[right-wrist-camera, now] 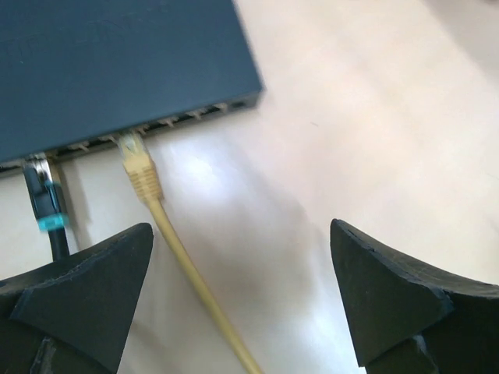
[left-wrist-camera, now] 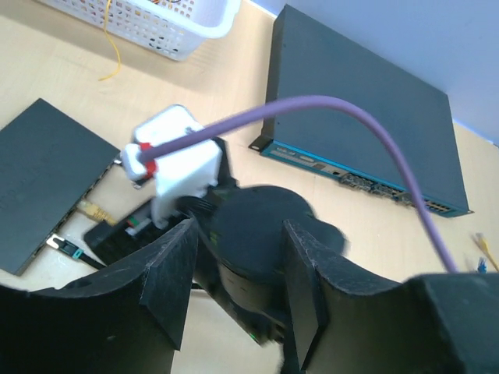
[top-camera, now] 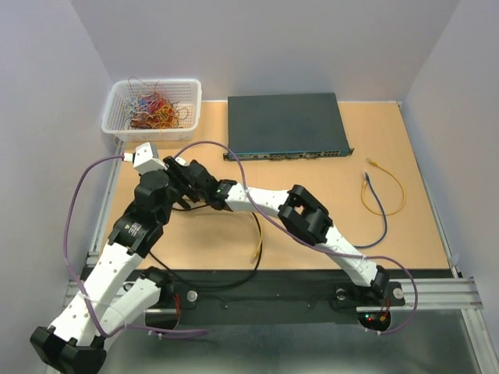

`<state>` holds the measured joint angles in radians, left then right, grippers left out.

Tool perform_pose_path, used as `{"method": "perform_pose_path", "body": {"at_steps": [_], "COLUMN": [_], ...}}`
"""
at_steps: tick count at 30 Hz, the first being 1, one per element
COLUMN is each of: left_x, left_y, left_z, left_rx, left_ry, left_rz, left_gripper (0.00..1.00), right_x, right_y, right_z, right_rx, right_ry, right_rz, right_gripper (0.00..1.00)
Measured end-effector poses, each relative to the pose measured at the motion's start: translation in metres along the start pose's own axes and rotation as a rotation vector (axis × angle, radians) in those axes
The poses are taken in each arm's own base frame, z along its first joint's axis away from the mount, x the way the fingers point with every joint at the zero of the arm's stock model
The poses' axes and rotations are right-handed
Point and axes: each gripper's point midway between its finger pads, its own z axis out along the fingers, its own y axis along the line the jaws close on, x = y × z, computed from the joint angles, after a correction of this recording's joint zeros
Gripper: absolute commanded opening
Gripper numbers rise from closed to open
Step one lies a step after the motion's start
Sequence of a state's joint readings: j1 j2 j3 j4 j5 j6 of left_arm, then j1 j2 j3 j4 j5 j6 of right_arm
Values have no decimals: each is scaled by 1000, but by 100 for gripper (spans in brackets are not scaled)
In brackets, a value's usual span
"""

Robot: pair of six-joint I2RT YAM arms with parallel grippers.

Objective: Insert the plug into the switch port

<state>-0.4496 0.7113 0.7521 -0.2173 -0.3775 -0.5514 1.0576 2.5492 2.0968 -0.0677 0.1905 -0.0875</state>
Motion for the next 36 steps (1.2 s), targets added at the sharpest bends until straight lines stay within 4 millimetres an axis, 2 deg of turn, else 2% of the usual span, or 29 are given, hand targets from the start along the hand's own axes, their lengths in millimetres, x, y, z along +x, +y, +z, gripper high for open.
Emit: {"method": "perform_pose_path", "body": {"at_steps": [3,7,9,12,14,16,18,21,23,24,26,28,29,31,33,35,36], "left_x": [-6,-27,-36,-37,-34,-30,-21,-5,13,20,32,41,43,46,47,49,52], "left_y": [-3,-16,-19,-17,-17,-19,-24,-38,-46,-51,-56,-62,-64,-71,-76,-80,-80], "left_z": [3,0,-2,-2,3,10,21,43,60,66,75,82,83,84,85,86,86], "left_rx": [0,31,38,27,19,23,31,69,98,117,136,167,176,212,238,261,267], "left_ry": [-11,-59,-80,-83,-73,-62,-38,12,64,85,119,146,152,157,159,163,169], "left_rz": [-2,-23,-28,-9,9,24,37,47,58,60,66,65,63,54,47,42,41], "left_gripper": [58,59,60,61,61,60,60,60,59,59,58,58,58,57,57,57,57], "right_x": [-9,-36,-50,-61,-64,-60,-51,-29,-8,0,20,36,43,73,120,166,191], "right_y": [-19,-37,-39,-47,-56,-72,-99,-172,-243,-263,-321,-355,-366,-398,-425,-435,-432], "right_z": [-30,-53,-63,-78,-89,-103,-118,-153,-195,-208,-257,-294,-309,-348,-382,-404,-411], "right_rx": [64,82,63,69,83,109,141,268,431,487,665,772,811,931,1051,1133,1163], "right_ry": [9,-36,-65,-92,-102,-99,-87,-76,-80,-79,-84,-95,-97,-87,-37,36,88], "right_rz": [-1,47,74,119,151,205,273,387,474,501,581,654,679,764,855,931,965], "right_gripper": [100,100,100,100,100,100,100,100,100,100,100,100,99,97,94,92,91]}}
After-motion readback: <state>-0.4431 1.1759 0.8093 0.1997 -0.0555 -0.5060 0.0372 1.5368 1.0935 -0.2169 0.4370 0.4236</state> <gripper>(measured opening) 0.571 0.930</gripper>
